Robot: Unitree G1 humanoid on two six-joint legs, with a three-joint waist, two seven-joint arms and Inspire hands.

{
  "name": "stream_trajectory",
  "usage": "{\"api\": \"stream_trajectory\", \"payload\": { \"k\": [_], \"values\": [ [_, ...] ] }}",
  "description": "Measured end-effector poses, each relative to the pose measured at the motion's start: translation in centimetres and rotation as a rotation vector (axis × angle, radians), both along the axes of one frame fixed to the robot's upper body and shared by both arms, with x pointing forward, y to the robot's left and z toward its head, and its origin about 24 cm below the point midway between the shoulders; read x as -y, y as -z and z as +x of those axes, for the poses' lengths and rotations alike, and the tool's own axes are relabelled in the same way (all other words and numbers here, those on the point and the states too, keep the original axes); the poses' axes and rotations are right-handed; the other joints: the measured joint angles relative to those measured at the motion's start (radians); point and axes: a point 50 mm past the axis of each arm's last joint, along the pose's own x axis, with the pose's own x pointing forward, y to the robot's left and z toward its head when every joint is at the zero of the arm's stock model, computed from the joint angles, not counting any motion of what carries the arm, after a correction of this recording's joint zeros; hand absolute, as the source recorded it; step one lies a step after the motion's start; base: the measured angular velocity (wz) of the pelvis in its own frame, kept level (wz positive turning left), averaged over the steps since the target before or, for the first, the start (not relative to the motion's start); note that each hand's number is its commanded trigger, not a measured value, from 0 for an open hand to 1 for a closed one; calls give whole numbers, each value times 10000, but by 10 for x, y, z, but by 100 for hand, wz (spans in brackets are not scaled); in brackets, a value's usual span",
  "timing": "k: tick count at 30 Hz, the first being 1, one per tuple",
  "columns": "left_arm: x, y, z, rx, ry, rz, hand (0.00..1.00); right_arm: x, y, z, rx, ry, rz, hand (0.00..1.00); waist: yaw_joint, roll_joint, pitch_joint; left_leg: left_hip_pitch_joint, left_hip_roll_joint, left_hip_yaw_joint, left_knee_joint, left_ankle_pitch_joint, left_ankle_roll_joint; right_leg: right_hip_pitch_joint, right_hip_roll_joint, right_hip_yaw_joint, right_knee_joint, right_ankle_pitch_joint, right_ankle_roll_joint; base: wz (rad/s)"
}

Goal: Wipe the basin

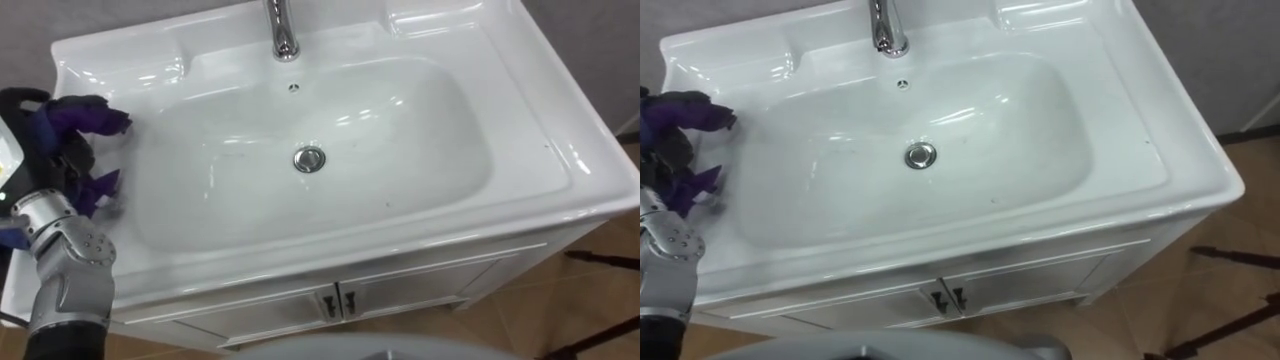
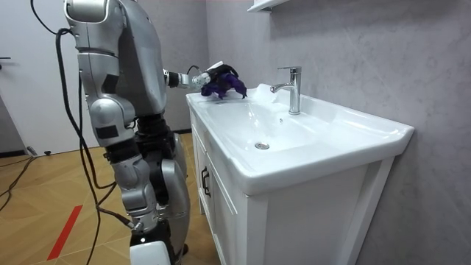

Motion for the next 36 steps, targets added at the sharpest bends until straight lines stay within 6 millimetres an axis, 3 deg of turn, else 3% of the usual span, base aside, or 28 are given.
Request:
{"api": "stream_trajectory", "payload": {
  "k": [7, 8, 9, 21, 22, 23, 24, 31, 36],
  "values": [
    [0, 1, 0, -138, 67, -89, 0, 0, 0, -2, -59, 84, 1, 0, 4, -64, 43, -3, 0, 3, -1, 0, 0, -13, 0, 6, 1, 0, 0, 0],
    [0, 1, 0, -143, 62, -89, 89, 0, 0, -2, -54, 105, -1, 0, 4, -71, 47, -4, -1, 3, -1, 0, 0, -15, -1, 6, 1, 0, 0, 0],
    [0, 1, 0, -151, 56, -91, 100, 0, 0, -2, -52, 119, -4, 0, 3, -79, 49, -6, -1, 4, -2, 0, 0, -18, -1, 7, 0, 0, 0, 0],
    [-1, 2, 0, -248, -36, -93, 100, 1, 0, -2, -51, 135, -15, 0, 25, -82, 45, -10, -1, 4, -3, 0, 0, -28, 2, 14, -1, 0, 0, 0],
    [-1, 2, 0, -258, -43, -94, 83, 1, 0, -2, -38, 181, -20, 0, 23, -78, 43, -9, -1, 4, -3, 0, 0, -31, 2, 15, -1, 0, 0, 0],
    [-1, 2, 0, -264, -50, -93, 59, 1, 0, -2, -32, 208, -22, 0, 38, -75, 41, -9, -1, 5, -3, 0, 0, -30, 2, 14, -1, 0, 0, 0],
    [-1, 2, -1, -282, -78, -91, 0, 1, 0, -2, -31, 221, -30, 0, 45, -69, 36, -8, 0, 6, -3, 0, 0, -29, 3, 13, -1, 0, 0, 0],
    [-2, 3, -1, -402, -242, -60, 0, 1, 0, -3, -171, 293, -6, 0, 44, 7, -26, 2, 1, 5, -2, 0, 0, -20, 2, 6, 1, 0, -1, 0],
    [-2, 3, -1, -401, -242, -60, 0, 1, 0, -3, -174, 297, -7, 0, 44, 4, -26, 6, 1, 5, -1, 0, 0, -16, 1, 7, 4, 0, -1, 0]
  ]
}}
